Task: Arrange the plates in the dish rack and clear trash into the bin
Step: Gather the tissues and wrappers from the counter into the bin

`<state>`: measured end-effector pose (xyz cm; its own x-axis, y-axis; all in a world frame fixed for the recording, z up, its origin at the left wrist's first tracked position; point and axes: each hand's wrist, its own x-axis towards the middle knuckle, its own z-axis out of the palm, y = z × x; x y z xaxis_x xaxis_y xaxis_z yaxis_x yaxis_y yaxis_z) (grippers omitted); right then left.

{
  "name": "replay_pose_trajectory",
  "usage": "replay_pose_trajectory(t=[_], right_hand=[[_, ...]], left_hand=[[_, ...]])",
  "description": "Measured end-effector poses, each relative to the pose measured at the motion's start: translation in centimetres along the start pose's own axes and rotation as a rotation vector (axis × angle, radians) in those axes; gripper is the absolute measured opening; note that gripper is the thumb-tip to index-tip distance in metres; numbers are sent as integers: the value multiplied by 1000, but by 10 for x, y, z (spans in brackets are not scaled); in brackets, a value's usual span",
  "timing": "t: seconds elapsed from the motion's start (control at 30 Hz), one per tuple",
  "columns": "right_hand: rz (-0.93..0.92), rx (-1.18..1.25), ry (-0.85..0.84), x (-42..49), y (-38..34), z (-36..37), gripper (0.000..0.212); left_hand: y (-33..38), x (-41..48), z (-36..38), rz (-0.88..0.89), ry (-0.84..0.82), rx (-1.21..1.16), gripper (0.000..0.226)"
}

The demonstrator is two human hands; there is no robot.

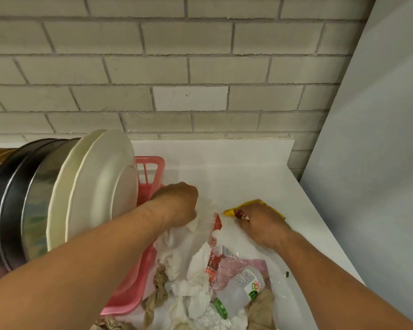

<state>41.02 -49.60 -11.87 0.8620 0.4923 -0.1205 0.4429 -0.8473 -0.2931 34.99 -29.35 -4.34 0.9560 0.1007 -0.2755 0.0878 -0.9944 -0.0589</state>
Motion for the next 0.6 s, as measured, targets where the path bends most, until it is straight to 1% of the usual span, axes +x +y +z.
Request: replay_pose_trajectory(t=[0.13,0.27,0.37,0.47,0.53,0.6], right_hand=[[53,2,74,0,6,3,26],[98,93,112,0,8,0,22],[61,69,185,-5,9,-10,20],[12,206,246,-11,5,-22,15],[15,274,275,-17,-1,-31,14],[22,296,277,-24,-9,-41,11]], left_hand=[[2,1,21,24,-44,127,11],[2,7,33,-18,-31,161,13],[5,8,30,-21,-6,80,16],[10,4,18,8,45,-46,11],[14,-1,12,22,94,-127,7],[18,-9,6,24,167,-194,15]])
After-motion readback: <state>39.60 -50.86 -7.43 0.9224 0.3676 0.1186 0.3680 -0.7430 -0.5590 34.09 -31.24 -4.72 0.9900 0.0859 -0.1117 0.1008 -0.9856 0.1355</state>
